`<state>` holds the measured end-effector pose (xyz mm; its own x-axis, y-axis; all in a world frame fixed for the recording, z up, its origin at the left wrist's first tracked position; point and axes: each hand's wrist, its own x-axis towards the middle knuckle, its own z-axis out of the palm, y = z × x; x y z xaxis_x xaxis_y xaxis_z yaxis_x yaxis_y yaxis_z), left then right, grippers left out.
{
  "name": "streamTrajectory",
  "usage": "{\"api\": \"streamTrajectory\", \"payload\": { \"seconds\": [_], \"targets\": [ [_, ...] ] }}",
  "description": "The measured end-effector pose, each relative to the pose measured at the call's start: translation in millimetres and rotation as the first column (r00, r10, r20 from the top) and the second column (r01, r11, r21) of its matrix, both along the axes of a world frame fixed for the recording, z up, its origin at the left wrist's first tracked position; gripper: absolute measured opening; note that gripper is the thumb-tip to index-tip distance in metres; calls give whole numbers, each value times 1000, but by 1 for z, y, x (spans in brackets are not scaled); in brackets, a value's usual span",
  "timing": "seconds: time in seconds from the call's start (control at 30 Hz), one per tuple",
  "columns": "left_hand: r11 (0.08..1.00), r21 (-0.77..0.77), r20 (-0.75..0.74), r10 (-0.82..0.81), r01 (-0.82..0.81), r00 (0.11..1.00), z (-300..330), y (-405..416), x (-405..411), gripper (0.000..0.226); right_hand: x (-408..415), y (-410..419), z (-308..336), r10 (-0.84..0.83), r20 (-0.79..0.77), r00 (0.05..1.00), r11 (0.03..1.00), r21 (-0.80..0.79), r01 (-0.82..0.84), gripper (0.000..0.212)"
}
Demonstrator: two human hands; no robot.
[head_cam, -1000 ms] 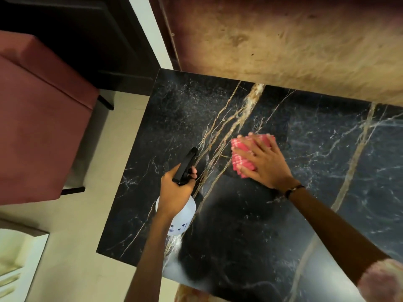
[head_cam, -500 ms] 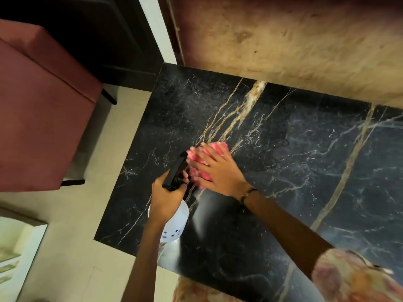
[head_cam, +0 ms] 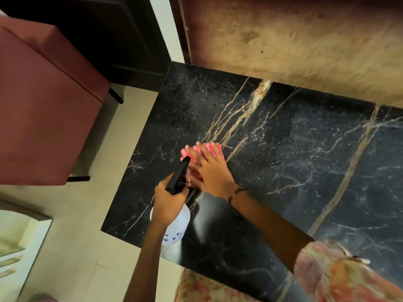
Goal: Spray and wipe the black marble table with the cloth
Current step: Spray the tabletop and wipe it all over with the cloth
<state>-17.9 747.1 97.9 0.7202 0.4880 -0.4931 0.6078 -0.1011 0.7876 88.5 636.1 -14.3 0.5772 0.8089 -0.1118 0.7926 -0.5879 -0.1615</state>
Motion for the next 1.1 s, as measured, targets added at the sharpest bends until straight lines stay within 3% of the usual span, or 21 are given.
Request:
{"api": "streamTrajectory", "payload": {
  "seconds": [0.1,0.23,0.43,0.5,0.57,0.7,0.83,0.97,1.1],
  "targets": [
    [1000,-19,-11,-6,6,1000,3,-1,-3,36,-14,-53,-4,63,-19,998,997,33,-63,62],
    [998,-58,1,-13,13,1000,8,-3,-8,22,19,-109,1,-77,50,996,997,-22,78,62],
    [999,-54,-22,2,-3,1000,15,-5,-22,26,29,-36,8,-384,14,923,923,-21,384,60],
    [998,-61,-9,-10,9,1000,15,-6,-28,24,9,-13,7,-343,-25,939,939,-2,343,60],
    [998,-61,2,-33,34,999,15,-6,-34,24,-20,-11,5,-195,-45,980,981,6,196,61],
    [997,-76,-32,-34,32,999,12,-4,-48,27,-61,-69,0,-2,-22,1000,999,34,3,61],
    [996,-83,-77,-24,18,997,8,-2,-66,23,-44,-117,3,-136,38,990,991,1,136,60],
    [996,-85,-68,-31,25,997,1,0,-84,23,-31,-71,10,-369,37,929,927,-56,371,60],
    [995,-71,-46,-72,69,996,-4,4,-105,35,-63,-12,6,-295,18,955,953,-65,295,62]
  ]
}}
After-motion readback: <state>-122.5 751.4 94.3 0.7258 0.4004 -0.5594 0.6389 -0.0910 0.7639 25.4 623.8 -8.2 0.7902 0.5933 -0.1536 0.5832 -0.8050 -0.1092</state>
